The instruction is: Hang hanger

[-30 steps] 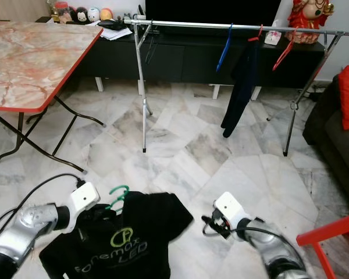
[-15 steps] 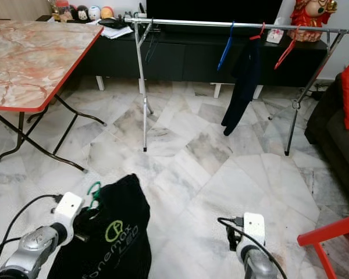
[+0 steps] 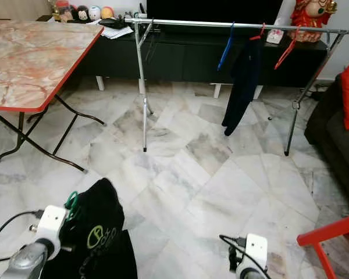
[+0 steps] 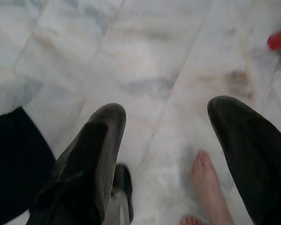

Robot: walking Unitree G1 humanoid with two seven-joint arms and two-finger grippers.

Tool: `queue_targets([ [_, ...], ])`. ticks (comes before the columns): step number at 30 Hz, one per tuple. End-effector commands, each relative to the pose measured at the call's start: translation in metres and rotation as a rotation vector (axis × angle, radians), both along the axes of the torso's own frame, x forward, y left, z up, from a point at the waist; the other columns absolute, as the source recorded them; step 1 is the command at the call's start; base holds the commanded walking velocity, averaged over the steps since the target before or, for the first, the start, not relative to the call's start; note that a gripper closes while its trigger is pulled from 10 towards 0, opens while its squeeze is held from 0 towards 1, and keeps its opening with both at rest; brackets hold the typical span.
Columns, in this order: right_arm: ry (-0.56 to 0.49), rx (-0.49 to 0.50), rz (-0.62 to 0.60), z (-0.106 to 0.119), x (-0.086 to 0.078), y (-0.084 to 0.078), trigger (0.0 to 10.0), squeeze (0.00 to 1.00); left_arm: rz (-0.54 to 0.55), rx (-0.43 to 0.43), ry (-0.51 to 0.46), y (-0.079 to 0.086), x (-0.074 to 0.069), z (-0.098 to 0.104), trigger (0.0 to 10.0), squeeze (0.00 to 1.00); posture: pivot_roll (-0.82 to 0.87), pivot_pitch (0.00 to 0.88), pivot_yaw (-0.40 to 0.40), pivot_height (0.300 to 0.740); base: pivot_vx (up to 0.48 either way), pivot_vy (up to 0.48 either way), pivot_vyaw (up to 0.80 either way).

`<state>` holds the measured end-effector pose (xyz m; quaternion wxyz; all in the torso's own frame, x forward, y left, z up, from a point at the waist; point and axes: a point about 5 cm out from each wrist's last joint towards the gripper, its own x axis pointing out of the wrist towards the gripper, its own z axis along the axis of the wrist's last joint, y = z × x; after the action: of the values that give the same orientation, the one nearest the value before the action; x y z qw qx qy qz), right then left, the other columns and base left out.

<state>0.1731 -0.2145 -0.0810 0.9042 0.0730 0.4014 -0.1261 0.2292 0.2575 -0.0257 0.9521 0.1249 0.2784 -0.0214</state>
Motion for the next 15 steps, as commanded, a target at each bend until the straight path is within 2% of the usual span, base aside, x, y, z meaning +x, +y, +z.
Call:
queue_targets([
  [1,0.033,0.008,0.017,-0.004,-0.007,0.003,10.0,0.0,0.025,0.031,0.031,0.008,-0.011,-0.006,10.0,0.0,-0.05,0.034,-0.061,0.74,0.0,0.0,0.0],
  [2,0.044,0.0,0.055,-0.005,-0.009,0.006,10.0,0.0,0.04,0.028,0.057,0.008,-0.017,-0.011,10.0,0.0,-0.05,0.036,-0.06,0.74,0.0,0.0,0.0],
  [6,0.064,-0.025,0.136,-0.007,-0.012,0.009,10.0,0.0,0.08,0.019,0.094,0.007,-0.028,-0.019,10.0,0.0,-0.06,0.034,-0.061,0.74,0.0,0.0,0.0],
  [8,0.067,-0.03,0.147,-0.007,-0.012,0.009,10.0,0.0,0.085,0.017,0.097,0.007,-0.028,-0.02,10.0,0.0,-0.06,0.034,-0.061,0.74,0.0,0.0,0.0],
  [12,0.082,-0.037,0.255,-0.008,-0.014,0.012,10.0,0.0,0.116,-0.004,0.114,0.002,-0.032,-0.025,10.0,0.0,-0.06,0.032,-0.063,0.74,0.0,0.0,0.0],
  [15,0.083,-0.026,0.26,-0.008,-0.014,0.012,10.0,0.0,0.121,-0.006,0.119,0.0,-0.033,-0.026,10.0,0.0,-0.06,0.027,-0.065,0.74,0.0,0.0,0.0],
])
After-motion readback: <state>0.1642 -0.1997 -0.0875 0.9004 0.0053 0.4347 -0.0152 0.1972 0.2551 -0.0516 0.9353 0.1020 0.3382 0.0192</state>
